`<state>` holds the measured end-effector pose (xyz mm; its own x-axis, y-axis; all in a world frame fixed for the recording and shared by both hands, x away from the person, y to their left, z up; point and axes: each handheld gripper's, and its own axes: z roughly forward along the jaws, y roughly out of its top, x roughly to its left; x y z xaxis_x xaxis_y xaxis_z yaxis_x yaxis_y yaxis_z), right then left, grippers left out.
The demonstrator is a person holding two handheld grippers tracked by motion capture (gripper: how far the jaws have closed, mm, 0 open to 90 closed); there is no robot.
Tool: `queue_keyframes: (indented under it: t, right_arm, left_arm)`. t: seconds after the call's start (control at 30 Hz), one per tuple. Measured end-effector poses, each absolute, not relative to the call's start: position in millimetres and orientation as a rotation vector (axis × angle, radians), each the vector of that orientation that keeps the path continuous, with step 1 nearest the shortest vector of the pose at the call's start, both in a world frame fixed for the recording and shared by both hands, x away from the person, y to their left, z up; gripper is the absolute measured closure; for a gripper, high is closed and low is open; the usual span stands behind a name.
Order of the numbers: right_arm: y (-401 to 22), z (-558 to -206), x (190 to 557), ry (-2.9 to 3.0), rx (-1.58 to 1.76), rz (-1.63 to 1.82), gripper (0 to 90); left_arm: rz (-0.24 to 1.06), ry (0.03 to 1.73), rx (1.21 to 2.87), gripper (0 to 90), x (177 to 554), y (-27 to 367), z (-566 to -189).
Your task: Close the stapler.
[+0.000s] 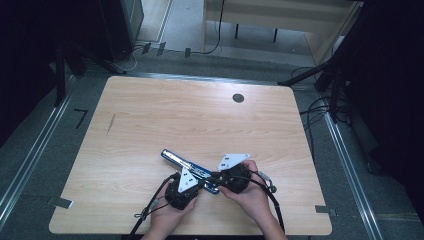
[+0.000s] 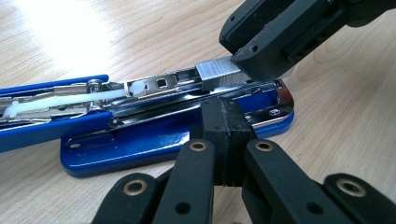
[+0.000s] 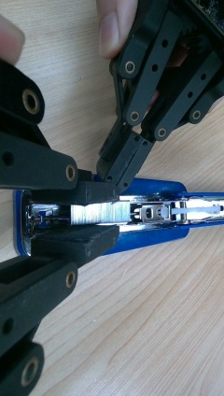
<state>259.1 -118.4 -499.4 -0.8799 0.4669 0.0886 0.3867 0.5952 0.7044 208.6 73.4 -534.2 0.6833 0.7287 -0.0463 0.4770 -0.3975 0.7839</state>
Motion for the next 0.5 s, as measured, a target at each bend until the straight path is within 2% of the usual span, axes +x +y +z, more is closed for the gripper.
queue_keyframes:
  t: [0.5]
  right_arm:
    - [-121.0,-494.8,260.4,2.725,0.760,1.152,80.1]
  left_arm:
    - [0.389,0.924,2.071,90.0,208.5,73.3,-534.1]
